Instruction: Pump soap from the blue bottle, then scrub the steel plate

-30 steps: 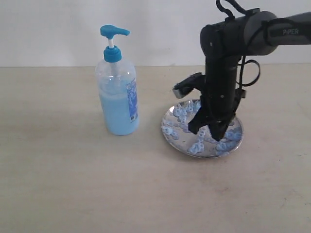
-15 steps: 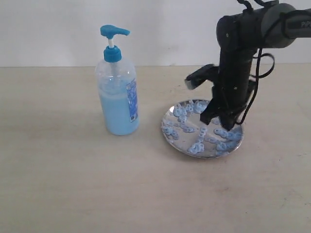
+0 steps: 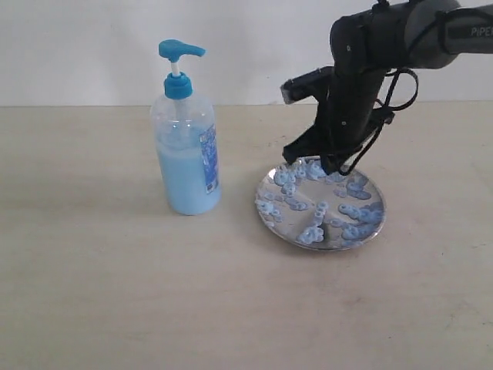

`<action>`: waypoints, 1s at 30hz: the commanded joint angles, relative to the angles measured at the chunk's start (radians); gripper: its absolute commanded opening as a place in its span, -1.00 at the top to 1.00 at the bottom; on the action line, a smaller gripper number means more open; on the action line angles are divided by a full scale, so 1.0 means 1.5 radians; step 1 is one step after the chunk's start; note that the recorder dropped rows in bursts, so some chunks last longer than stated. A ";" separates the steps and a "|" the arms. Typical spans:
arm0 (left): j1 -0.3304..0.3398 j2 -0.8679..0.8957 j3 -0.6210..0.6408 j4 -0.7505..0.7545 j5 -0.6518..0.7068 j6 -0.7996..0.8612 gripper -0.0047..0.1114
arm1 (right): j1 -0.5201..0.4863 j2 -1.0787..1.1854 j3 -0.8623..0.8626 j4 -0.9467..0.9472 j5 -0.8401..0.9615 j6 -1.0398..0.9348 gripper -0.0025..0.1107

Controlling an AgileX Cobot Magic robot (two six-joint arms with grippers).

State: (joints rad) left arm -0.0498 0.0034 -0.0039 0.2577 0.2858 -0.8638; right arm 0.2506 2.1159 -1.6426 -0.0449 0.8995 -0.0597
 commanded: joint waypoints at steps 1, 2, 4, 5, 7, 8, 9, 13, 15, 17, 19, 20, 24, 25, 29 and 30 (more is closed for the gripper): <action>-0.004 -0.002 0.003 -0.003 -0.001 0.002 0.85 | -0.013 -0.253 0.177 0.095 -0.257 -0.046 0.96; -0.004 -0.002 0.003 -0.003 -0.001 0.002 0.85 | -0.039 -0.400 0.312 0.097 -0.405 -0.034 0.96; -0.004 -0.002 0.003 -0.003 -0.001 0.002 0.85 | -0.082 -0.586 0.502 0.097 -0.572 -0.039 0.96; -0.004 -0.002 0.003 -0.003 -0.001 0.002 0.85 | -0.087 -0.642 0.564 0.091 -0.607 -0.059 0.96; -0.004 -0.002 0.003 -0.003 -0.001 0.002 0.85 | -0.084 -0.766 0.705 0.091 -0.652 -0.099 0.96; -0.004 -0.002 0.003 -0.003 -0.001 0.002 0.85 | -0.074 -0.851 0.774 0.091 -0.635 -0.083 0.96; -0.004 -0.002 0.003 -0.003 -0.001 0.002 0.85 | -0.063 -0.938 0.820 0.091 -0.600 -0.063 0.96; -0.004 -0.002 0.003 -0.003 -0.001 0.002 0.85 | -0.040 -1.220 0.866 0.091 -0.511 -0.067 0.96; -0.004 -0.002 0.003 -0.003 -0.001 0.002 0.85 | -0.040 -1.321 0.866 0.092 -0.422 -0.053 0.96; -0.004 -0.002 0.003 -0.003 -0.001 0.002 0.85 | -0.040 -1.382 0.867 0.098 -0.288 -0.045 0.96; -0.004 -0.002 0.003 -0.003 -0.001 0.002 0.85 | -0.040 -1.397 0.878 0.098 -0.229 -0.038 0.96; -0.004 -0.002 0.003 -0.003 -0.001 0.002 0.85 | -0.040 -1.398 0.884 0.098 -0.234 -0.032 0.96; -0.004 -0.002 0.003 -0.003 -0.001 0.002 0.85 | -0.040 -1.395 0.911 0.096 -0.261 0.014 0.96; -0.004 -0.002 0.003 -0.003 -0.001 0.002 0.85 | -0.040 -1.395 0.911 0.086 -0.267 0.008 0.96; -0.004 -0.002 0.003 -0.003 -0.001 0.002 0.85 | -0.040 -1.395 0.933 -0.013 -0.308 0.050 0.96; -0.004 -0.002 0.003 -0.003 -0.001 0.002 0.85 | -0.040 -1.395 0.950 -0.030 -0.308 0.077 0.96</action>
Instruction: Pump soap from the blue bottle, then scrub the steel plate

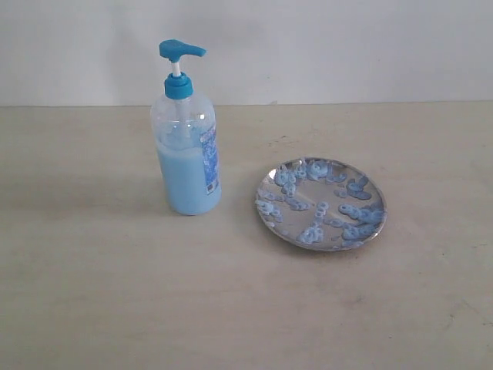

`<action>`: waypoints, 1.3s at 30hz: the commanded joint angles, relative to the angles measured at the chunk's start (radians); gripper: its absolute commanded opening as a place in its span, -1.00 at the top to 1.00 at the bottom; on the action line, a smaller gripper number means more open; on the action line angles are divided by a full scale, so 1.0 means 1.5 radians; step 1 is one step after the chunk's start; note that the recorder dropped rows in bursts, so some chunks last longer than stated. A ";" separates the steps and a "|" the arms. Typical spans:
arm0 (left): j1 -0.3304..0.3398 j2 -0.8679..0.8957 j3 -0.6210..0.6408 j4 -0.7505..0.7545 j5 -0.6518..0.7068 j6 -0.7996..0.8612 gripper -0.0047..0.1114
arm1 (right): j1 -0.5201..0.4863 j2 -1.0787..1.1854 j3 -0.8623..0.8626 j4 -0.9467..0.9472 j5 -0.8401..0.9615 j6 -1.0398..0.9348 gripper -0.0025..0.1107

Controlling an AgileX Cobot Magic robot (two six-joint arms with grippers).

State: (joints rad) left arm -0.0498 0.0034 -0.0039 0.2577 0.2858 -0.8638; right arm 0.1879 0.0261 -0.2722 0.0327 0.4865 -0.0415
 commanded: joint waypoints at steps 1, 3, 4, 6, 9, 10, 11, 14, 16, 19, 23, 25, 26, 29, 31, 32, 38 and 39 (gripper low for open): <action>-0.004 -0.002 0.003 -0.003 -0.001 0.002 0.85 | 0.001 -0.002 0.062 -0.091 -0.033 0.087 0.96; -0.004 -0.002 0.003 -0.003 -0.001 0.002 0.85 | 0.001 -0.002 0.126 -0.093 -0.053 0.101 0.96; -0.004 -0.002 0.003 -0.003 -0.001 0.002 0.85 | 0.001 -0.002 0.163 -0.093 -0.089 0.113 0.96; -0.004 -0.002 0.003 -0.003 -0.004 0.002 0.85 | -0.005 -0.006 0.181 -0.093 -0.135 0.116 0.96; -0.004 -0.002 0.003 -0.003 -0.001 0.002 0.85 | -0.070 -0.017 0.181 -0.098 -0.091 0.104 0.96; -0.004 -0.002 0.003 -0.003 -0.002 0.002 0.85 | -0.100 -0.017 0.181 -0.098 -0.097 0.105 0.96; -0.004 -0.002 0.003 -0.003 -0.001 0.002 0.85 | -0.120 -0.017 0.181 -0.098 -0.093 0.109 0.96; -0.004 -0.002 0.003 -0.003 -0.002 0.002 0.85 | -0.172 -0.017 0.181 -0.098 -0.087 0.110 0.96; -0.004 -0.002 0.003 -0.003 -0.002 0.002 0.85 | -0.177 -0.017 0.181 -0.098 -0.080 0.110 0.96; -0.004 -0.002 0.003 -0.003 -0.002 0.002 0.85 | -0.165 -0.017 0.181 -0.098 -0.080 0.110 0.96; -0.004 -0.002 0.003 -0.003 -0.002 0.002 0.85 | -0.150 -0.017 0.181 -0.098 -0.083 0.110 0.96; -0.004 -0.002 0.003 -0.003 -0.002 0.002 0.85 | -0.150 -0.017 0.181 -0.098 -0.083 0.110 0.96; -0.004 -0.002 0.003 -0.003 -0.002 0.002 0.85 | -0.150 -0.017 0.181 -0.098 -0.083 0.110 0.96; -0.004 -0.002 0.003 -0.003 -0.002 0.002 0.85 | -0.150 -0.017 0.181 -0.098 -0.083 0.110 0.96; -0.004 -0.002 0.003 -0.003 -0.002 0.002 0.85 | -0.150 -0.017 0.181 -0.098 -0.083 0.110 0.96; -0.004 -0.002 0.003 -0.003 -0.002 0.002 0.85 | -0.150 -0.017 0.181 -0.098 -0.083 0.110 0.96; -0.004 -0.002 0.003 -0.003 -0.002 0.002 0.85 | -0.150 -0.017 0.181 -0.098 -0.083 0.111 0.96; -0.004 -0.002 0.003 -0.003 -0.002 0.002 0.85 | -0.150 -0.017 0.181 -0.098 -0.083 0.111 0.96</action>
